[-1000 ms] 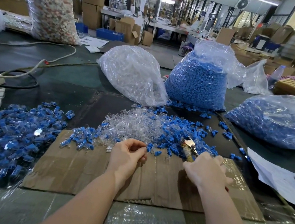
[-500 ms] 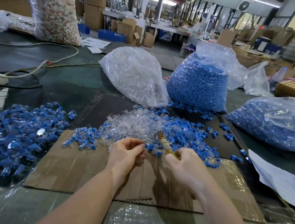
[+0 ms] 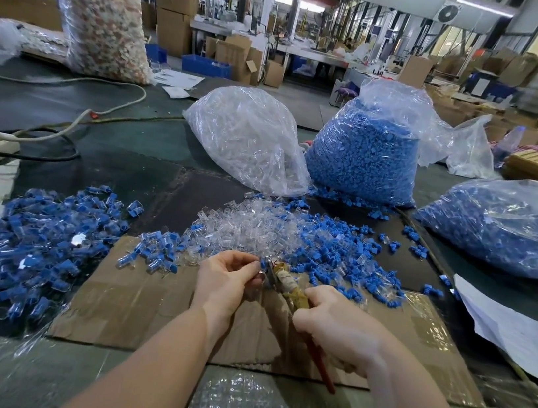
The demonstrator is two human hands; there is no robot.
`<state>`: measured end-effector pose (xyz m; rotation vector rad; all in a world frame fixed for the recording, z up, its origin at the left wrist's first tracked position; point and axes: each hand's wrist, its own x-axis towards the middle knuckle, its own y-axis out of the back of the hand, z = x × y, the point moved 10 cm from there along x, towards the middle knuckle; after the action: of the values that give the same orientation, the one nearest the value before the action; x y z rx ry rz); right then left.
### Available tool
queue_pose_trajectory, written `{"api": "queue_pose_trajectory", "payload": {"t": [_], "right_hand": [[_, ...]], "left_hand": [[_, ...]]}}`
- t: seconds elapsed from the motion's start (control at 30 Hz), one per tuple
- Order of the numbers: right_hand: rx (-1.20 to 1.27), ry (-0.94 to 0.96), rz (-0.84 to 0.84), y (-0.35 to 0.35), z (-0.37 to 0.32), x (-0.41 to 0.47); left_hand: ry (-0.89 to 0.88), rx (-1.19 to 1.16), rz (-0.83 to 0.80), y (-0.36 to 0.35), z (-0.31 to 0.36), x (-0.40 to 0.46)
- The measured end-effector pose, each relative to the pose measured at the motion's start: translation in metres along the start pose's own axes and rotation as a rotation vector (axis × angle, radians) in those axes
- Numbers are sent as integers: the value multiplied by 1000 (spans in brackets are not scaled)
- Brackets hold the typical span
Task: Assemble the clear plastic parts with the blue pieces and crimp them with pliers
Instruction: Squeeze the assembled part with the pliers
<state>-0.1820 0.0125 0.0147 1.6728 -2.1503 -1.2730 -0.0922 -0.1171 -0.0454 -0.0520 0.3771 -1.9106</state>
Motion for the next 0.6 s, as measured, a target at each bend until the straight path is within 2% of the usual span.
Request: {"api": "queue_pose_trajectory", "payload": {"t": [0.43, 0.6], "right_hand": [[101, -85, -46, -3, 13, 3], [5, -82, -15, 2, 9, 0]], "left_hand": [[-9, 63, -2, 1, -6, 4], [-27, 86, -18, 0, -4, 2]]}}
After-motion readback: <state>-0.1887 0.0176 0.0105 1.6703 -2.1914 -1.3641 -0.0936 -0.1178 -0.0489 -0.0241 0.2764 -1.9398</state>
